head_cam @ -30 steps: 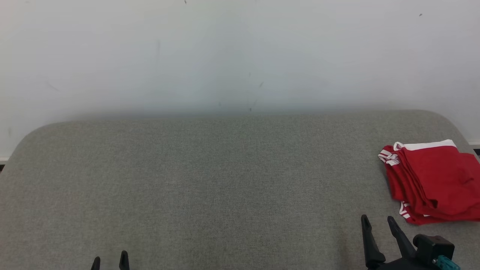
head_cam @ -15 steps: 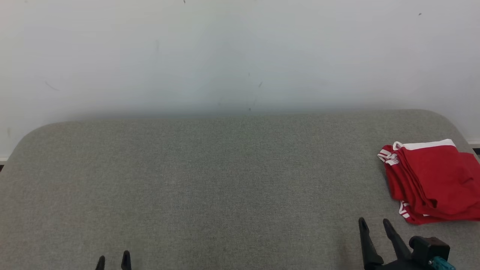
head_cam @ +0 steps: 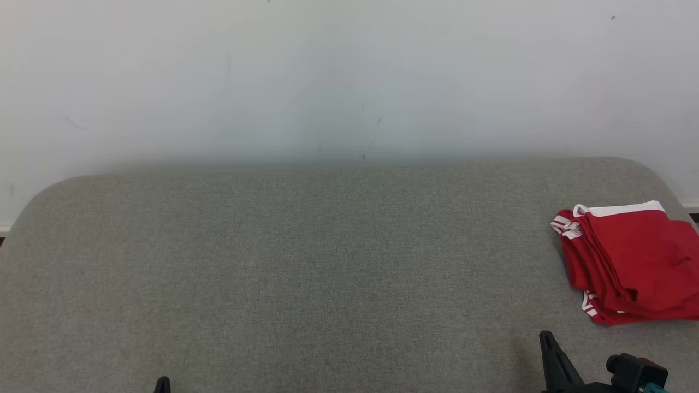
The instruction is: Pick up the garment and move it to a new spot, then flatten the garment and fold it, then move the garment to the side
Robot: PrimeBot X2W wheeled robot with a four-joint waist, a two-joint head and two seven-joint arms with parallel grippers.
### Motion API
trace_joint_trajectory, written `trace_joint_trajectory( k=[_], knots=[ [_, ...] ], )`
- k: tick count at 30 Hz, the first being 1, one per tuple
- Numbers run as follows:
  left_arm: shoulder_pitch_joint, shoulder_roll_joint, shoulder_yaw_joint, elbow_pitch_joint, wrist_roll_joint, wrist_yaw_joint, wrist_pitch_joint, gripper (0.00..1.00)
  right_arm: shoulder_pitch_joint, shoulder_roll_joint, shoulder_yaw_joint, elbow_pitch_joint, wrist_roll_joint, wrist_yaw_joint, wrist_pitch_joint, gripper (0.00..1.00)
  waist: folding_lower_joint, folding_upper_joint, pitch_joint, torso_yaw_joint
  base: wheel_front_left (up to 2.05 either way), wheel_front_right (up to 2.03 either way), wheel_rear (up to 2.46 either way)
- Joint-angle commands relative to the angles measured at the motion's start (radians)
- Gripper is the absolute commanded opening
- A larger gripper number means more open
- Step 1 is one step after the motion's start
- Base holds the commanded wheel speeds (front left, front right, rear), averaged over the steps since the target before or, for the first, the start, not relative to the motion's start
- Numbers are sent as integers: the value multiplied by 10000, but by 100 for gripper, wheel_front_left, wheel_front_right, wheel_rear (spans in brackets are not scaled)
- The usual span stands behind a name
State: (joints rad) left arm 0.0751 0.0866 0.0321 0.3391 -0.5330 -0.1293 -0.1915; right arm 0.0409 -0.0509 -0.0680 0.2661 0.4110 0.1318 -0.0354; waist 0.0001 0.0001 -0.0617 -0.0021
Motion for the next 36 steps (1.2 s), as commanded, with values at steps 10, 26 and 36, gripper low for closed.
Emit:
trace_joint_trajectory(
  k=[10,26,36],
  knots=[
    [-613,-27,237,-141,-1606,-4,547,0,-423,-8,19,-220,1839,-3,66,0,0,-1,56,2,0,0,0],
    [-1109,-102,499,-132,-3643,-8,1298,0,-714,-5,22,-214,4150,-6,199,0,0,-1,147,5,0,0,0],
    [-1393,-143,641,-124,-4738,-10,1706,0,-866,-4,18,-209,5398,-8,273,0,0,-1,204,6,0,0,0]
  ],
)
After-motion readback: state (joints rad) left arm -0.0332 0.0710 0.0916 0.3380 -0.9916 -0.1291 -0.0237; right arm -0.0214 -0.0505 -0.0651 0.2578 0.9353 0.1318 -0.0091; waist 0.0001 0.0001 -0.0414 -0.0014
